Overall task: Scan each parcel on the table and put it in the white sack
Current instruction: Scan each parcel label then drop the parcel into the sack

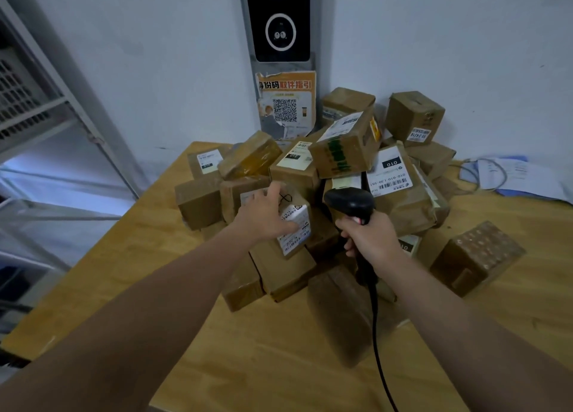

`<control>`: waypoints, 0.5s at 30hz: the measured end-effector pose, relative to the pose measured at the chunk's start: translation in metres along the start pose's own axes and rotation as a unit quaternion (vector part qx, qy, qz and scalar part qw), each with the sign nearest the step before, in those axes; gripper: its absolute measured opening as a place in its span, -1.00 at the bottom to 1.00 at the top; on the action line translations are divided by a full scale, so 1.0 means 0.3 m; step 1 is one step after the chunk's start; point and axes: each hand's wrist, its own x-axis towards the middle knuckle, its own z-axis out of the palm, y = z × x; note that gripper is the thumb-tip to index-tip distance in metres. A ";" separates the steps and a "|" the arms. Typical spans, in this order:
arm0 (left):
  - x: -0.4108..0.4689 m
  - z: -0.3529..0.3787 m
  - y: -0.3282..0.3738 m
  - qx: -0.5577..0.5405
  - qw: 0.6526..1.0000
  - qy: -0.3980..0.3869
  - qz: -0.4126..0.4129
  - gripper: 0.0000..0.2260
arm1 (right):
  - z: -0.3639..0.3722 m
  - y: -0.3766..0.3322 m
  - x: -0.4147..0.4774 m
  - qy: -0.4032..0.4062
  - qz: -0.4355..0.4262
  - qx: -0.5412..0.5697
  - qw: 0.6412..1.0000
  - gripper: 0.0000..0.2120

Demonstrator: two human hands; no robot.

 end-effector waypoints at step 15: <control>-0.119 0.024 0.014 -0.656 0.746 0.061 -0.098 -0.56 | 0.003 -0.061 -0.026 -0.035 0.016 0.306 0.951 -0.70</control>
